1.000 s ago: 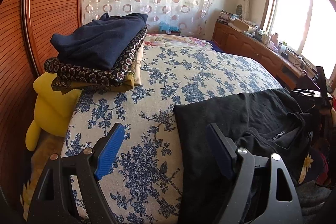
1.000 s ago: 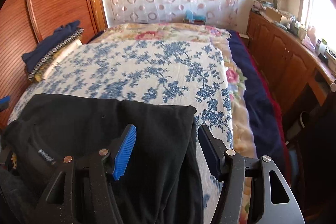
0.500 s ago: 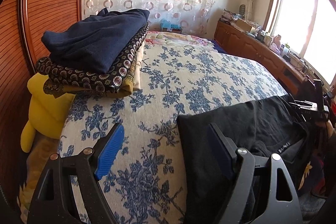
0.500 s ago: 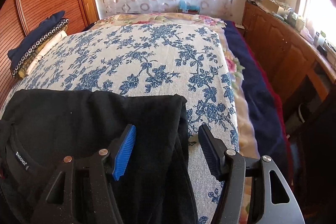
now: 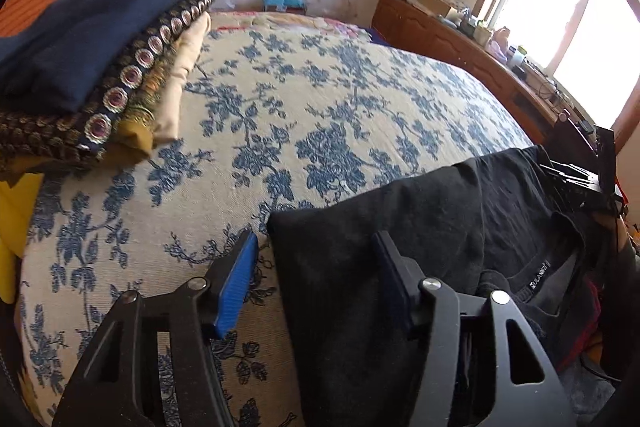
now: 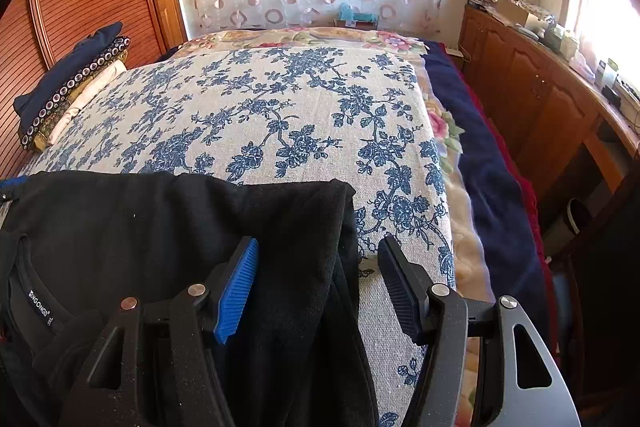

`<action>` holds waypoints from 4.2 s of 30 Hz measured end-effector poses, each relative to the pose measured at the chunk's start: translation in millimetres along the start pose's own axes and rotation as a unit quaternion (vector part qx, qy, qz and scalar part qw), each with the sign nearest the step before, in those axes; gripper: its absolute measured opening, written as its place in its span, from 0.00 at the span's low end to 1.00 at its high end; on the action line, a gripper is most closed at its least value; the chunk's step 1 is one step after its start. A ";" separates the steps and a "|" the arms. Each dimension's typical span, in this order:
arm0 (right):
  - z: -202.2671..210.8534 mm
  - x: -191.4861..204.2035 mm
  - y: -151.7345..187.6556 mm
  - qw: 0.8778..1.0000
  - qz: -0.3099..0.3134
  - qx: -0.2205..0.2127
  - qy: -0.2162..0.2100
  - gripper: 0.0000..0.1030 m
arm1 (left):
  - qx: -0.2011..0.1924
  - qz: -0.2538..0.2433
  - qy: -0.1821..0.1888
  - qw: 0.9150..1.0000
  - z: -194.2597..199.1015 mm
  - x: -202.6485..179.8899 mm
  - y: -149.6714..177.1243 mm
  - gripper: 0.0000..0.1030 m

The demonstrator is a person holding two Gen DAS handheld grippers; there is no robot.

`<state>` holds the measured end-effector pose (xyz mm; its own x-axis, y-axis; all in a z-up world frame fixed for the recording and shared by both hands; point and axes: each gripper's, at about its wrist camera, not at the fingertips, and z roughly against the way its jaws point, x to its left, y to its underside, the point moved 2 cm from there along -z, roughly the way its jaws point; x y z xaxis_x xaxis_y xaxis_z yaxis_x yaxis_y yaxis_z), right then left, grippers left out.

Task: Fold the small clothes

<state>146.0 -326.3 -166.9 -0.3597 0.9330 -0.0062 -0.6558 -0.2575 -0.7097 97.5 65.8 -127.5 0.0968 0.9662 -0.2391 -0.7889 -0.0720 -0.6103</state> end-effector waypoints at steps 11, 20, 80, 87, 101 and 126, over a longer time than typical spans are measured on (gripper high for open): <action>3.1 14.0 0.4 0.999 0.015 -0.002 -0.039 0.09 | 0.006 -0.023 0.047 0.999 1.5 -11.3 -0.6 0.11; 91.2 18.8 4.0 0.989 -0.010 -0.114 -0.089 0.08 | -0.100 -0.050 0.089 0.990 93.1 -46.3 -12.5 0.07; 35.6 3.1 -160.6 0.999 -0.003 -0.043 -0.006 0.56 | -0.140 -0.089 -0.030 0.986 56.8 8.2 -105.3 0.76; 15.8 0.0 -145.9 1.000 -0.016 0.013 -0.012 0.56 | -0.083 -0.092 -0.043 0.991 31.5 9.6 -71.9 0.76; 31.9 -21.8 -173.2 0.998 -0.026 0.037 -0.046 0.52 | -0.001 -0.077 -0.060 0.995 -9.0 24.9 -41.9 0.76; 4.1 11.0 -146.4 1.000 0.018 0.016 0.020 0.44 | 0.012 -0.082 -0.083 0.993 -16.7 26.6 -29.7 0.85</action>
<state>235.3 -279.3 -60.2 -0.3567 0.9323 -0.0601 -0.6640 -0.2983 -0.6856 133.7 89.5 -128.3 0.1254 0.9921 -0.0086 -0.7858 0.0940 -0.6113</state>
